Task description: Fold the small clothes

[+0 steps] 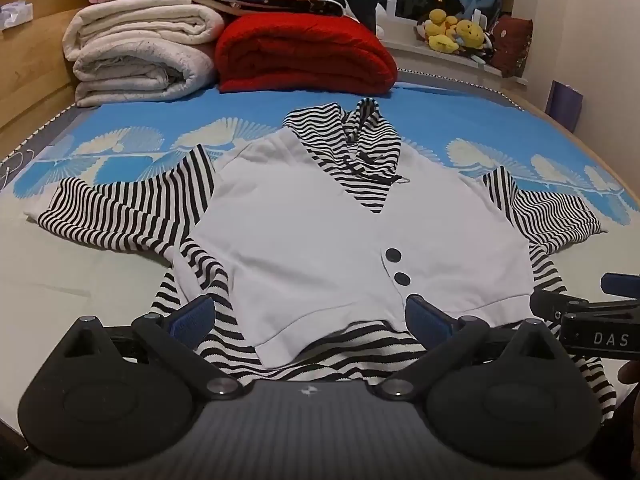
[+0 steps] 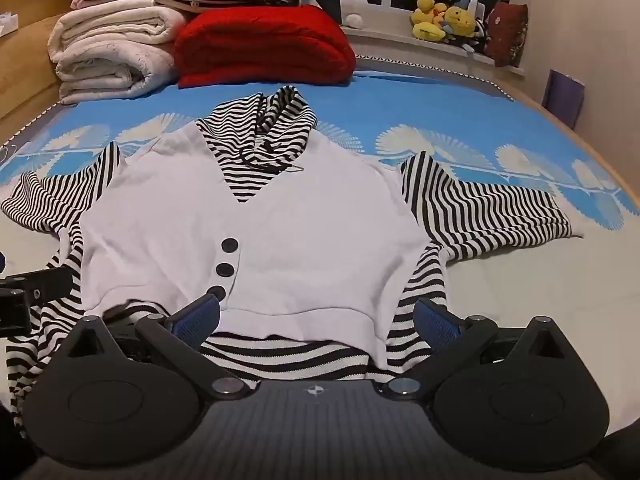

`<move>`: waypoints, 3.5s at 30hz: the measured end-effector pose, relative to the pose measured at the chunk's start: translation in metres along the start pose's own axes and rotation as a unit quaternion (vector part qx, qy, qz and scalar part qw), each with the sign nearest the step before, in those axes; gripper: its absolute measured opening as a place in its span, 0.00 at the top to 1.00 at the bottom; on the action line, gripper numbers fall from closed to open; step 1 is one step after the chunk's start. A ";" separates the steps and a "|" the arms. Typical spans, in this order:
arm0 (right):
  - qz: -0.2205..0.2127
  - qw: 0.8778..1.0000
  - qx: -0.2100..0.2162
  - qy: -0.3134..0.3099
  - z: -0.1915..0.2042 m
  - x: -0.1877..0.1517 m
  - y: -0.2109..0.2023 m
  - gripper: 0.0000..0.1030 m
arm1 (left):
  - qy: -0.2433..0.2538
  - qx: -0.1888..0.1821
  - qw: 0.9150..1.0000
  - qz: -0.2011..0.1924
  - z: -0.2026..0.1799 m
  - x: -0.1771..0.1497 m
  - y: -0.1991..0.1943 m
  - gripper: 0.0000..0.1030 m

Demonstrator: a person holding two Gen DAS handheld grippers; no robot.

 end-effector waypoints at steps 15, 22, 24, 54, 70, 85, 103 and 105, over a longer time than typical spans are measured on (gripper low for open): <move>-0.003 1.000 0.002 0.009 -0.003 0.002 -0.004 0.06 | 0.010 -0.004 1.000 0.001 -0.009 -0.003 0.002 0.01; -0.023 0.999 0.009 0.024 -0.006 0.004 -0.008 0.07 | 0.015 -0.009 1.000 0.000 -0.013 -0.003 0.001 0.01; -0.035 0.999 0.017 0.029 -0.004 0.005 -0.010 0.07 | 0.013 -0.009 1.000 0.001 -0.012 -0.004 0.001 0.01; -0.059 0.997 0.038 -0.009 0.011 0.006 -0.017 0.28 | 0.028 -0.032 0.999 -0.025 -0.016 0.008 -0.006 0.27; -0.109 0.993 0.043 0.034 -0.026 0.044 -0.027 0.60 | 0.027 0.003 0.996 -0.080 0.141 0.124 0.079 0.85; -0.161 0.987 0.028 0.010 -0.041 0.168 0.083 0.84 | -0.157 0.132 0.978 0.017 0.317 0.107 0.172 0.84; -0.098 0.992 0.080 -0.025 0.007 0.180 0.129 0.71 | -0.323 0.225 0.918 0.053 0.419 0.074 0.220 0.75; -0.091 0.992 0.078 -0.025 0.009 0.179 0.131 0.71 | -0.315 0.212 0.924 0.053 0.415 0.078 0.222 0.96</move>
Point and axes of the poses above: each gripper's, at about its wrist camera, not at the fingertips, and y roughly the way its jaws point, z to its left, x to its top, the point moved 4 cm from there along y, roughly the way its jaws point, and after that the axes turned 4 degrees about -z, right-handed, at the moved point
